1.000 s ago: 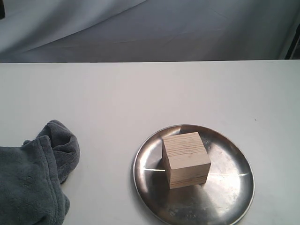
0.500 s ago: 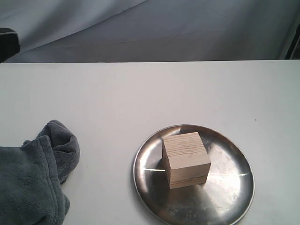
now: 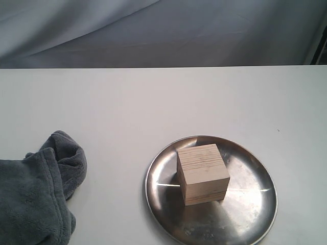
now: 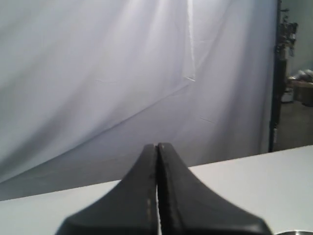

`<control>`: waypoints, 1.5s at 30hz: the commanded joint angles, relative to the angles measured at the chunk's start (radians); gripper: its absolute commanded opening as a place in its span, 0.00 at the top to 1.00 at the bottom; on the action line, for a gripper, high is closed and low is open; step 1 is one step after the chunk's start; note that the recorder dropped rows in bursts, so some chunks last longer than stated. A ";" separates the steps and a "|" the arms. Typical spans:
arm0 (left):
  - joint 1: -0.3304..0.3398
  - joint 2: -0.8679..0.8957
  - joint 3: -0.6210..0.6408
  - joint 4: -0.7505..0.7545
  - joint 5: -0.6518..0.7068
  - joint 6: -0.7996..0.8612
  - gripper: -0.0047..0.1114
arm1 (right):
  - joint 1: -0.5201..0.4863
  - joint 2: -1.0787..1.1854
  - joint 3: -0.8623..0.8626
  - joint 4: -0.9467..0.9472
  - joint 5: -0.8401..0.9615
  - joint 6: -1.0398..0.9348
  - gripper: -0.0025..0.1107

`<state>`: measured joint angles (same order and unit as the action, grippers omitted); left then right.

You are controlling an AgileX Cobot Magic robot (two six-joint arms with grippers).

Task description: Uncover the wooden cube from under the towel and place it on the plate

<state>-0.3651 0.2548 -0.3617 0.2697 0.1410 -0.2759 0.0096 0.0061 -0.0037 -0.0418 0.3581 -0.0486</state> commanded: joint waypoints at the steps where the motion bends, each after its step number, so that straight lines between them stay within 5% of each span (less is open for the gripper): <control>1: 0.099 -0.103 0.047 -0.001 -0.011 -0.015 0.96 | 0.002 -0.006 0.004 0.005 -0.009 -0.003 0.98; 11: 0.278 -0.239 0.160 0.002 -0.009 -0.015 0.96 | 0.002 -0.006 0.004 0.005 -0.009 -0.003 0.98; 20: 0.291 -0.255 0.234 0.005 -0.003 -0.005 0.96 | 0.002 -0.006 0.004 0.005 -0.009 -0.003 0.98; 29: 0.389 -0.255 0.234 0.005 -0.006 -0.009 0.96 | 0.002 -0.006 0.004 0.005 -0.009 -0.003 0.98; 45: 0.389 -0.255 0.347 -0.005 -0.012 -0.066 0.96 | 0.002 -0.006 0.004 0.005 -0.009 -0.003 0.98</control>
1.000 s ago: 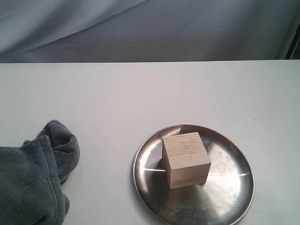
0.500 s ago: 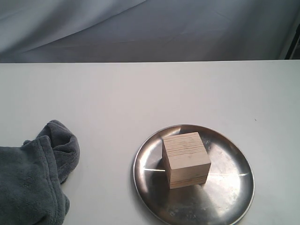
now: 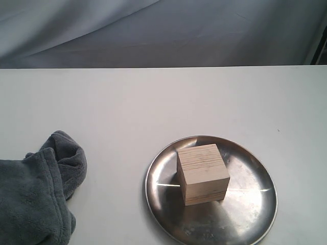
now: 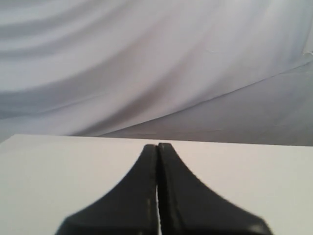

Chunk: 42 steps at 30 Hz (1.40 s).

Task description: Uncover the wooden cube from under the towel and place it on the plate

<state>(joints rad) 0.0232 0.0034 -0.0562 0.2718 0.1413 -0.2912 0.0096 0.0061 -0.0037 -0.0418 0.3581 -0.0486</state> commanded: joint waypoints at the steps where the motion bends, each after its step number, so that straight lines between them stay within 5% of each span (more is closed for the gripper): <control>1: 0.000 -0.003 0.053 -0.007 -0.015 -0.067 0.96 | 0.002 -0.006 0.004 0.005 -0.009 -0.003 0.98; 10: 0.000 -0.003 0.056 -0.031 0.127 -0.049 0.96 | 0.002 -0.006 0.004 0.005 -0.009 -0.003 0.98; 15: 0.000 -0.003 0.056 -0.241 0.116 0.249 0.96 | 0.002 -0.006 0.004 0.005 -0.009 -0.003 0.98; 42: 0.000 -0.003 0.056 -0.254 0.128 0.243 0.96 | 0.002 -0.006 0.004 0.005 -0.009 -0.003 0.98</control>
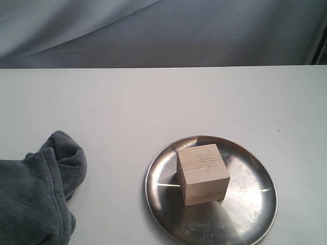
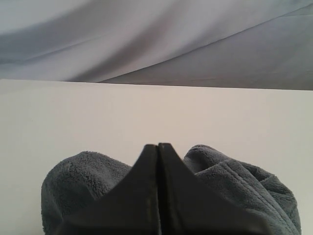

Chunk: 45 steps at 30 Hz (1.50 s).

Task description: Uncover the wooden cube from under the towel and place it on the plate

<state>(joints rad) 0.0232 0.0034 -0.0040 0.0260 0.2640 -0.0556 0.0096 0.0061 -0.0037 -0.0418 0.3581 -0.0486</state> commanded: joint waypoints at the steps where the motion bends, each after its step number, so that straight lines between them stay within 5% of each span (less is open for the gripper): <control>1: 0.000 -0.003 0.004 -0.009 0.005 0.011 0.96 | 0.002 -0.006 0.004 0.005 -0.009 -0.003 0.98; 45: -0.040 -0.003 0.004 0.009 0.001 0.011 0.96 | 0.002 -0.006 0.004 0.005 -0.009 -0.003 0.98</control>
